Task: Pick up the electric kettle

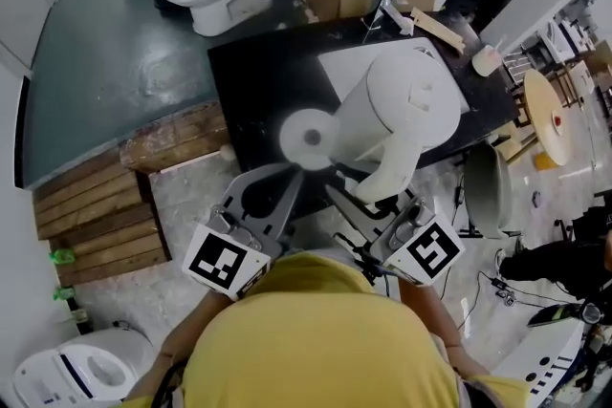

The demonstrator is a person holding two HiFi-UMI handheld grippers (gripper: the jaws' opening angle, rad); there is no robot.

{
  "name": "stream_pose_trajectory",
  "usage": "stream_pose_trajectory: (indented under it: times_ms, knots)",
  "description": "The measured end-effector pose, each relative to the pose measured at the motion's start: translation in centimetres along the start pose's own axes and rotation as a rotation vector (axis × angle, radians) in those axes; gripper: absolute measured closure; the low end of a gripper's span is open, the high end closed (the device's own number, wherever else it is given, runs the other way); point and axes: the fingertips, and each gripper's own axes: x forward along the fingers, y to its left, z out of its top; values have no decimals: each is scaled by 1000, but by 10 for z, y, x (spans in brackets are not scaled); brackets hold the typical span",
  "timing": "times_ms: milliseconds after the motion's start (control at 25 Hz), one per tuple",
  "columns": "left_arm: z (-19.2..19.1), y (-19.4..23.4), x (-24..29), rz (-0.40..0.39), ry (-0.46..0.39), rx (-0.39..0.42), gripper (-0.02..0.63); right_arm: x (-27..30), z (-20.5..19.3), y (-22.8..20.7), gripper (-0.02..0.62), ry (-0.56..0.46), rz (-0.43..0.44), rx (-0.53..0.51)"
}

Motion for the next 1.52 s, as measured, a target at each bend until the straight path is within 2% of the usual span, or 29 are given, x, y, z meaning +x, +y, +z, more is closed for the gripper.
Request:
stream_pose_trajectory:
  times_ms: [240, 400, 1040, 1520]
  knots:
    - [1, -7, 6, -30, 0, 3, 597, -12, 6, -8, 488, -7, -89, 14]
    - [0, -10, 9, -45, 4, 2, 597, -22, -2, -12, 488, 33, -134, 13]
    - [3, -12, 13, -71, 6, 12, 597, -44, -12, -36, 488, 82, -379, 58]
    - [2, -8, 10, -63, 11, 6, 597, -58, -16, -43, 488, 92, -471, 43]
